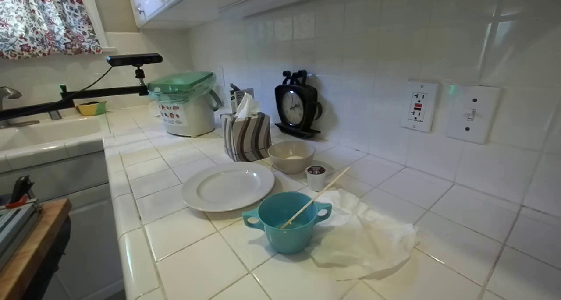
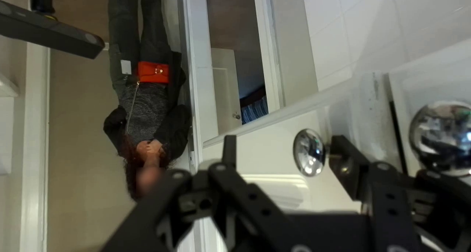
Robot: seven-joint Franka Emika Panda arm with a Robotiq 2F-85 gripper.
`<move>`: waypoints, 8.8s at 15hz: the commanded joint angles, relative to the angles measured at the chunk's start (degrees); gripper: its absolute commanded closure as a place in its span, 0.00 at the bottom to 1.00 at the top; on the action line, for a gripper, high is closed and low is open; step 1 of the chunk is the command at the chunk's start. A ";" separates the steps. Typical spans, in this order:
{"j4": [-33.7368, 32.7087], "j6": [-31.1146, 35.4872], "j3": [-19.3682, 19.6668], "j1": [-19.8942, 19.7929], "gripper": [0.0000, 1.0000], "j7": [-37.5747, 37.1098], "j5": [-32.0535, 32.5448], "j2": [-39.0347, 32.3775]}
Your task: Open the cabinet's right door
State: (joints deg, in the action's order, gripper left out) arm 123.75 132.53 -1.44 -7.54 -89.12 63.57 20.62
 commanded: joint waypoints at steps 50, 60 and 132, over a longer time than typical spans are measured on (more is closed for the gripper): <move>20.29 23.20 11.00 -7.77 0.96 42.97 -24.08 20.71; 23.29 23.72 11.31 -15.47 0.96 63.19 -39.66 24.17; -3.44 -31.23 22.46 -6.55 0.00 111.83 -51.17 19.09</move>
State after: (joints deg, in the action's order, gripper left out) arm 119.48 102.79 23.46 -14.54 27.11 13.28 38.09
